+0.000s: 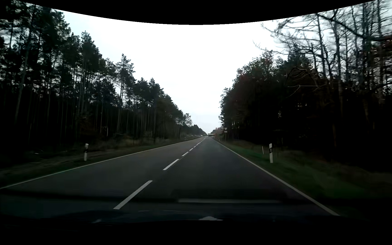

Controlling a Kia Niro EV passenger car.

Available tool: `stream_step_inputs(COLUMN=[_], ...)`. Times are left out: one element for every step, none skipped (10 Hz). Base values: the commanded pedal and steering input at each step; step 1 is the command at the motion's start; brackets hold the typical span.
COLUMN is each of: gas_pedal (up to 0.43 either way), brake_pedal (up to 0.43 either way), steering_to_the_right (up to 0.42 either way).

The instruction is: Follow the waypoints while adhering to traffic rules and regulations

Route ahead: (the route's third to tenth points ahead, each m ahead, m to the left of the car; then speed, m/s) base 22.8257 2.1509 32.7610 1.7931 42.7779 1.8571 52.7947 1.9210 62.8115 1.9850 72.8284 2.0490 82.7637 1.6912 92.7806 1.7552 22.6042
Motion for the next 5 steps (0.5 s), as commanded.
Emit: stream_step_inputs(gas_pedal=[0.059, 0.059, 0.059, 0.059, 0.067], brake_pedal=[0.0, 0.0, 0.0, 0.0, 0.0], steering_to_the_right=[0.003, 0.003, 0.003, 0.003, 0.003])
